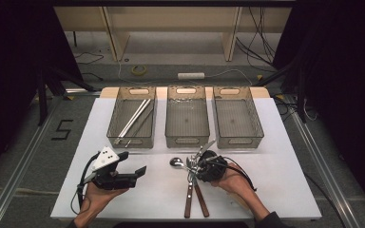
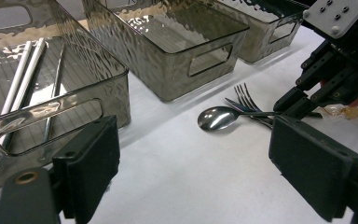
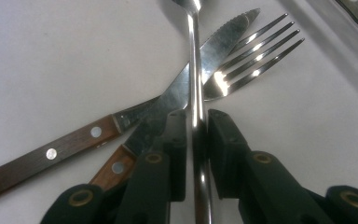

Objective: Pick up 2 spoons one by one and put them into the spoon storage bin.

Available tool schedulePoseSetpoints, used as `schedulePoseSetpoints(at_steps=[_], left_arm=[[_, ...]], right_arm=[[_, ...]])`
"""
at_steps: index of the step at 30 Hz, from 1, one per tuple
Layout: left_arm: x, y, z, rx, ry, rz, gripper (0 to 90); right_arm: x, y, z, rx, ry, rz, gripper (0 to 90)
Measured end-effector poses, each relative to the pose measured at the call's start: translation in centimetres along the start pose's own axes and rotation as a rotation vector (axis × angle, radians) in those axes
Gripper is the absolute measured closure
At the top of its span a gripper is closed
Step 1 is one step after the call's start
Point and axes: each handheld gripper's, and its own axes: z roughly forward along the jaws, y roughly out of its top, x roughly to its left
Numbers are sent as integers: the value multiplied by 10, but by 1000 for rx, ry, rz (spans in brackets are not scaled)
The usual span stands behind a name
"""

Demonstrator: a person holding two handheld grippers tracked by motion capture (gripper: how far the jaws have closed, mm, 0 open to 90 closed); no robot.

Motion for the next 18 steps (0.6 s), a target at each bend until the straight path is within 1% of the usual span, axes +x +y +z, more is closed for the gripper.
schedulePoseSetpoints(at_steps=[6,12,14,18], left_arm=[[-1,0,0,4,1,9,158],[0,0,1,3,3,15,159],[-1,0,0,4,2,13,159],[0,0,0,3,3,13,159]], right_arm=[[1,2,2,11,-13,-12,824],[3,4,2,27,-24,-38,840],[4,5,2,22,-24,-32,845],[5,6,-1,14,-30,-54,848]])
